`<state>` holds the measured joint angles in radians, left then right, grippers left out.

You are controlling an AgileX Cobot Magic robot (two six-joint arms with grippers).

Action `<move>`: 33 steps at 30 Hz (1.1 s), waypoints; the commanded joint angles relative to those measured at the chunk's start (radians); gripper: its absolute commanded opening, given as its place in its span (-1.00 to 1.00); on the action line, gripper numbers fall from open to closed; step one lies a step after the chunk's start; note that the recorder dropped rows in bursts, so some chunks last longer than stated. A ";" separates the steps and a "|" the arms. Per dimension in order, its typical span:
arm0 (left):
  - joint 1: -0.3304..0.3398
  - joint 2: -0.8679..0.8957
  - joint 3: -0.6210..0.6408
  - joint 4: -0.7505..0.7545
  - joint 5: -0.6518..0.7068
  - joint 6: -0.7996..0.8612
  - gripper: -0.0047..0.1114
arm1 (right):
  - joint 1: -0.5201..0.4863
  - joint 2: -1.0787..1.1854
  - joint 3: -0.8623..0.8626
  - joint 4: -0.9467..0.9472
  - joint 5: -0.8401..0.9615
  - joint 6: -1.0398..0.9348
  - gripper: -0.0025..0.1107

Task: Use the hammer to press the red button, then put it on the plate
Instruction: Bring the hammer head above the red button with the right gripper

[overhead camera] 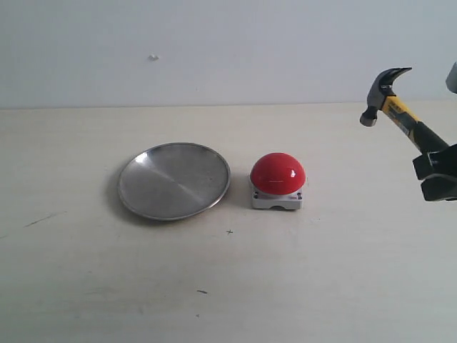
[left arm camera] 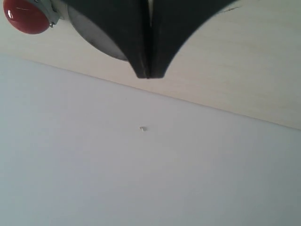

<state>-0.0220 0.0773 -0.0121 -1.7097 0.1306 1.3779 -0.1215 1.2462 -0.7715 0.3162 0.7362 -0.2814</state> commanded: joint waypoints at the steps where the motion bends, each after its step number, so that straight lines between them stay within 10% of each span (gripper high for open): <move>1: 0.003 -0.005 0.002 -0.008 -0.002 -0.003 -0.92 | -0.017 0.031 -0.029 0.150 0.048 -0.092 -0.96; 23: 0.003 -0.005 0.002 -0.008 -0.002 -0.003 -0.92 | -0.017 0.034 -0.033 0.171 0.079 -0.113 -0.96; 33: 0.003 -0.005 0.002 -0.008 -0.002 -0.003 -0.92 | 0.158 0.068 -0.166 0.011 0.131 0.035 -0.96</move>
<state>-0.0220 0.0773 -0.0121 -1.7116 0.1306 1.3779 0.0081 1.2953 -0.8677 0.3308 0.8444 -0.2673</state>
